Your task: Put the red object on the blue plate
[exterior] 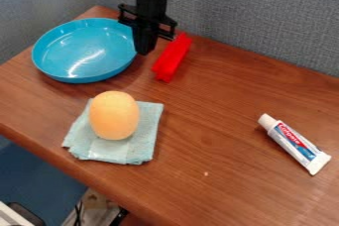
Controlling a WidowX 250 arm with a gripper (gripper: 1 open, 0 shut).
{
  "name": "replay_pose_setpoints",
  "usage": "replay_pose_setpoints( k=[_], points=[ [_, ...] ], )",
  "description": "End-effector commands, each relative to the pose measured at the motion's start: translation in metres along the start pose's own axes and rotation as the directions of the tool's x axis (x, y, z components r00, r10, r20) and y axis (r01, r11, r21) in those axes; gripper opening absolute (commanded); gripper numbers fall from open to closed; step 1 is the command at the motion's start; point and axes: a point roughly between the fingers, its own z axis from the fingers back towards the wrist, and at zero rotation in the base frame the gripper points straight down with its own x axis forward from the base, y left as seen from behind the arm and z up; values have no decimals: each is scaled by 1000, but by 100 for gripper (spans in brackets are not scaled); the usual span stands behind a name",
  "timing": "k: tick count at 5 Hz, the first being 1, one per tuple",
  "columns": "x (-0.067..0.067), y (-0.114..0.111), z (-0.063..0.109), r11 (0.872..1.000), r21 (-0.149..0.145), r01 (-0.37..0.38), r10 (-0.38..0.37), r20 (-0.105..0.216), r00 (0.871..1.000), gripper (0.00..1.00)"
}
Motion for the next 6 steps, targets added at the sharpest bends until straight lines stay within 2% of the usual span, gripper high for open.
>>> replay_pose_setpoints(
  k=[1,2,6],
  points=[
    [6,15,15,1000,22,-18,17,44,999,0],
    [9,20,13,1000,23,-20,19,40,999,0],
    [3,19,46,999,-34,-28,31,91,995,0]
  ],
)
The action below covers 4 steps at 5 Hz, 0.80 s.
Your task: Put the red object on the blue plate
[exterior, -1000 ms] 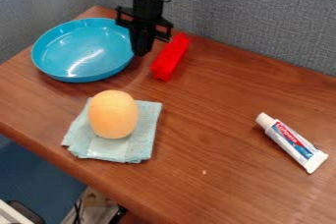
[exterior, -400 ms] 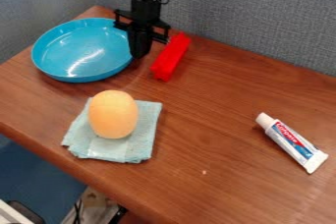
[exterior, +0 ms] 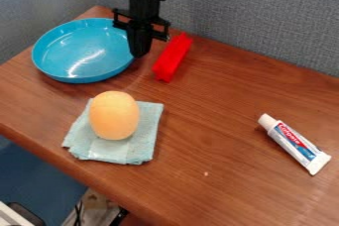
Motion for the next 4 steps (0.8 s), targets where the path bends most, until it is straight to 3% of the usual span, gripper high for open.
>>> replay_pose_setpoints(
  k=[1,2,4],
  points=[
    [0,10,53,1000,15,-26,24,129,991,0],
    [-1,8,58,1000,7,-26,24,137,990,100],
    [2,3,59,1000,-7,-21,22,137,990,100]
  ],
)
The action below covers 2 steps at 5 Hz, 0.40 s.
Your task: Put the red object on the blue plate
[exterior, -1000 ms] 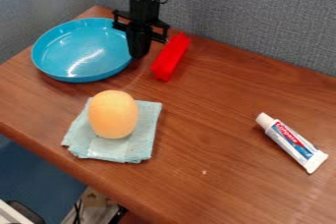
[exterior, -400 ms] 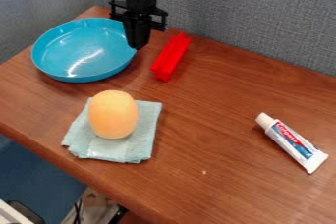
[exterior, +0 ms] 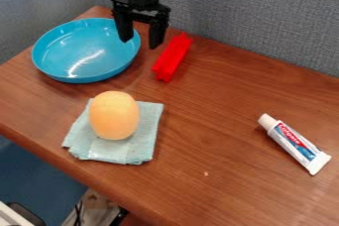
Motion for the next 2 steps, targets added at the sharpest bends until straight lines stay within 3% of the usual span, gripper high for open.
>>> replay_pose_setpoints(
  k=[1,2],
  points=[
    [8,-3,40,1000,20,1,-3,117,993,100],
    [15,-9,36,1000,15,6,-8,119,993,100]
  ],
)
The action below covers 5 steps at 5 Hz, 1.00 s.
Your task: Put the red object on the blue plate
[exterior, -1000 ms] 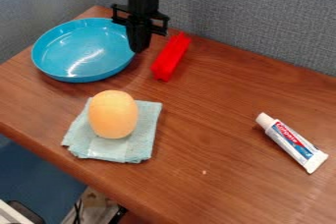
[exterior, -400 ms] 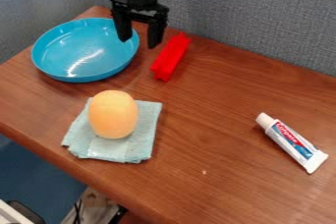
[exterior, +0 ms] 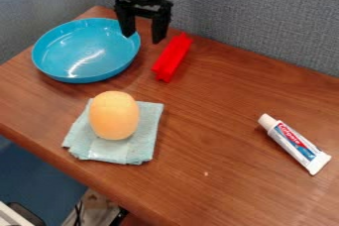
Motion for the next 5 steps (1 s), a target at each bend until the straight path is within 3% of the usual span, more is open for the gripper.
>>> replay_pose_setpoints(
  k=[1,3,5],
  points=[
    [13,-10,20,1000,13,19,-20,72,997,100],
    [23,-22,2,999,21,32,-33,59,998,100],
    [24,-27,-16,999,21,35,-35,25,999,100]
  ],
)
